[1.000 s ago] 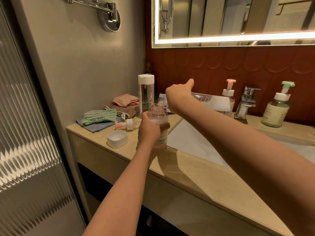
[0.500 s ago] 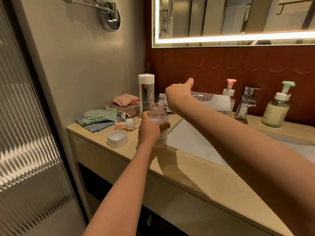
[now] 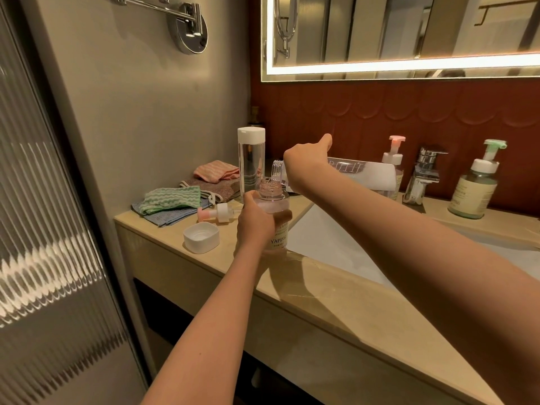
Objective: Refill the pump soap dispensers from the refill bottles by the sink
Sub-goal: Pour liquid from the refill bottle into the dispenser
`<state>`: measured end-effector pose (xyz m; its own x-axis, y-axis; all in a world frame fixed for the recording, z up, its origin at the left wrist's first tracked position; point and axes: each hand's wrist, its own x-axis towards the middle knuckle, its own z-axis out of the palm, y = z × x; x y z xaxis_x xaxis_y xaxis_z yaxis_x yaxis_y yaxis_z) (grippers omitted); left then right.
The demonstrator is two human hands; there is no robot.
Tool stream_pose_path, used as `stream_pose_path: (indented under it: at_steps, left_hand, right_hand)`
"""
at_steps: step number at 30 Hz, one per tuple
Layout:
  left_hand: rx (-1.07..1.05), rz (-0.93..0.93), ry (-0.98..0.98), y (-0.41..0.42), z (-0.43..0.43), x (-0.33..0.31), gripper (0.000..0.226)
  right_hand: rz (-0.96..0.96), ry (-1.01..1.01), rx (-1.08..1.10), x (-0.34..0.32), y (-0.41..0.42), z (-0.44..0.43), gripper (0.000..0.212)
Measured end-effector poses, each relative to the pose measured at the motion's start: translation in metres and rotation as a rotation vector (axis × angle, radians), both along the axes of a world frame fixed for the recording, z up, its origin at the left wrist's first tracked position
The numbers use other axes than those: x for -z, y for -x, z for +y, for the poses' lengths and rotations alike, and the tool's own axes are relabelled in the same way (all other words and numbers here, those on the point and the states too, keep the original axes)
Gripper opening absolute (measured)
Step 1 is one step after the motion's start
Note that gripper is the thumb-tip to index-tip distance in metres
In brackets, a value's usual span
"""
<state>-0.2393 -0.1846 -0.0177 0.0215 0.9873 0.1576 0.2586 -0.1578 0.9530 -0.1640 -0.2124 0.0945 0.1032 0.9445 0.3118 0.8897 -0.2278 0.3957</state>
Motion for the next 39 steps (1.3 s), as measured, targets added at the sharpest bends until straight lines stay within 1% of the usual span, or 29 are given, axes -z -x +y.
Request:
stream_pose_path:
  at_steps: [10, 19, 39]
  left_hand:
    - [-0.009, 0.015, -0.005, 0.0001, 0.0014, 0.0, 0.07]
    - [-0.003, 0.016, -0.007, 0.0001, 0.0003, -0.0007, 0.077]
    - [0.006, 0.008, -0.007, 0.0001, 0.0026, 0.0018, 0.073]
  right_hand:
    - [-0.005, 0.0, 0.0, -0.0002, -0.0001, 0.0006, 0.008]
    - [-0.009, 0.0, 0.002, -0.0002, 0.0005, -0.0001, 0.008]
    - [-0.012, 0.001, 0.006, 0.0003, 0.0009, 0.0003, 0.009]
